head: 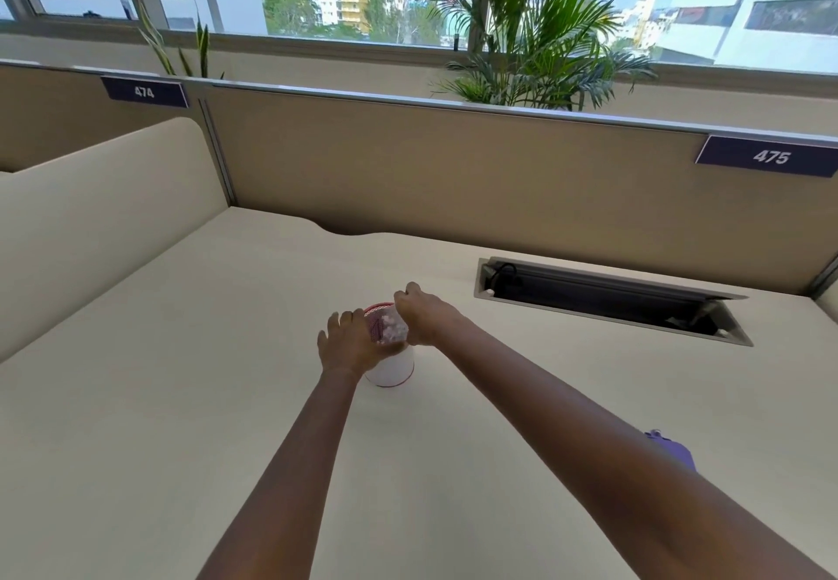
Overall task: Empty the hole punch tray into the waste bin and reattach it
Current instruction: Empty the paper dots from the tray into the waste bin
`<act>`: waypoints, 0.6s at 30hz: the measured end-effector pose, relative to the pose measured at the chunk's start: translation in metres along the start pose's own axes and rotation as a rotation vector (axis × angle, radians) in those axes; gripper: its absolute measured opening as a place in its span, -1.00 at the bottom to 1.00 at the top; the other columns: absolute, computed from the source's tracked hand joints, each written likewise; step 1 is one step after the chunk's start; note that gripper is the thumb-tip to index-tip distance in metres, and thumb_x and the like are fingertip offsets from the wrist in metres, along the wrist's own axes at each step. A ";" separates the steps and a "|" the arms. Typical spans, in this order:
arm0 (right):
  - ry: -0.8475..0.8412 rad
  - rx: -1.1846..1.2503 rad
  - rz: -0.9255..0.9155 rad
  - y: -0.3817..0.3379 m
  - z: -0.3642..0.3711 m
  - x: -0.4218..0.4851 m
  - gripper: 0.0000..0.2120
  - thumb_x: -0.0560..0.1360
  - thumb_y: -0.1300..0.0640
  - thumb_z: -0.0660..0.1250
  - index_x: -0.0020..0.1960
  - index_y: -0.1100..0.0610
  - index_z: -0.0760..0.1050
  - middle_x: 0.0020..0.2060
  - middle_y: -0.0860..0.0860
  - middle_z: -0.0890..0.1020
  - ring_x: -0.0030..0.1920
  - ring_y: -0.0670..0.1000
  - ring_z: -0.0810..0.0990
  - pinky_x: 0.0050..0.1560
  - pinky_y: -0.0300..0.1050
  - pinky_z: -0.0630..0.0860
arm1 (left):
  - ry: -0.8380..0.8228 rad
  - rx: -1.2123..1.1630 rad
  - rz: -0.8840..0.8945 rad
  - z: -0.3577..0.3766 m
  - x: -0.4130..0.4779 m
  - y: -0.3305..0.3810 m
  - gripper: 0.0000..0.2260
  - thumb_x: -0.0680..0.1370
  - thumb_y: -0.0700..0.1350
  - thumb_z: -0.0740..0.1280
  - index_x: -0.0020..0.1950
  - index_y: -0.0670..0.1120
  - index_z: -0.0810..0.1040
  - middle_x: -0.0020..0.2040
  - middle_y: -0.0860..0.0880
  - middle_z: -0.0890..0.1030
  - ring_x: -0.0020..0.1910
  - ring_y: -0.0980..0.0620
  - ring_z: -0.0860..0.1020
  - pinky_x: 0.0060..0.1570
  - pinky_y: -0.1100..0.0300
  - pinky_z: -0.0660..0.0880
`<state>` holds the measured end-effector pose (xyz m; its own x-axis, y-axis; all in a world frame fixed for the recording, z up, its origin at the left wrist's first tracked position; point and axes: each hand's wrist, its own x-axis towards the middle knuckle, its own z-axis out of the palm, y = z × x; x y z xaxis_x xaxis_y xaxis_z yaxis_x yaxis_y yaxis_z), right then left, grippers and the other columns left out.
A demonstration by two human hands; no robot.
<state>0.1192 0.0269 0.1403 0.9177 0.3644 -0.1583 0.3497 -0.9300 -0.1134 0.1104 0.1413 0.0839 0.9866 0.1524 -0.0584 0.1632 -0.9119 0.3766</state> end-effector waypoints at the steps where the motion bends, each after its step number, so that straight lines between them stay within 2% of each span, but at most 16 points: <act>1: -0.006 -0.004 -0.010 -0.001 0.000 0.002 -0.52 0.45 0.29 0.34 0.31 0.35 0.30 0.25 0.28 0.37 0.17 0.31 0.52 0.12 0.07 0.49 | 0.002 0.002 -0.001 0.000 0.000 0.000 -0.23 0.34 0.32 0.34 0.36 -0.16 0.32 0.38 -0.13 0.42 0.43 -0.11 0.26 0.35 -0.04 0.31; 6: -0.022 -0.051 -0.038 -0.006 0.000 0.008 -0.49 0.44 0.32 0.35 0.35 0.31 0.28 0.26 0.25 0.38 0.20 0.27 0.51 0.15 0.06 0.49 | 0.015 0.005 -0.005 0.001 -0.001 0.001 -0.21 0.32 0.35 0.33 0.36 -0.15 0.33 0.38 -0.12 0.42 0.44 -0.11 0.26 0.36 -0.06 0.31; 10: -0.027 -0.101 -0.086 -0.008 0.000 0.009 -0.55 0.49 0.27 0.29 0.34 0.28 0.28 0.25 0.25 0.41 0.21 0.27 0.50 0.14 0.09 0.48 | 0.013 0.009 -0.005 0.002 -0.001 0.000 -0.21 0.32 0.34 0.34 0.36 -0.14 0.33 0.37 -0.11 0.43 0.44 -0.11 0.26 0.35 -0.06 0.32; 16: 0.056 -0.277 -0.198 -0.003 0.003 0.007 -0.52 0.49 0.31 0.26 0.38 0.17 0.25 0.18 0.20 0.53 0.18 0.22 0.49 -0.11 0.00 0.44 | 0.006 0.021 0.001 0.001 -0.001 0.000 -0.21 0.32 0.36 0.33 0.35 -0.14 0.33 0.36 -0.11 0.44 0.43 -0.12 0.27 0.35 -0.07 0.33; 18: 0.099 -0.305 -0.209 0.001 0.003 0.005 -0.49 0.48 0.31 0.28 0.39 0.13 0.24 0.17 0.18 0.54 0.16 0.20 0.48 -0.11 -0.01 0.46 | 0.002 0.029 0.001 0.001 -0.001 0.001 -0.21 0.31 0.37 0.32 0.34 -0.15 0.33 0.36 -0.12 0.44 0.43 -0.13 0.28 0.35 -0.07 0.33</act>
<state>0.1236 0.0276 0.1362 0.8293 0.5551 -0.0651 0.5575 -0.8133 0.1668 0.1098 0.1404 0.0834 0.9868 0.1522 -0.0561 0.1622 -0.9228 0.3496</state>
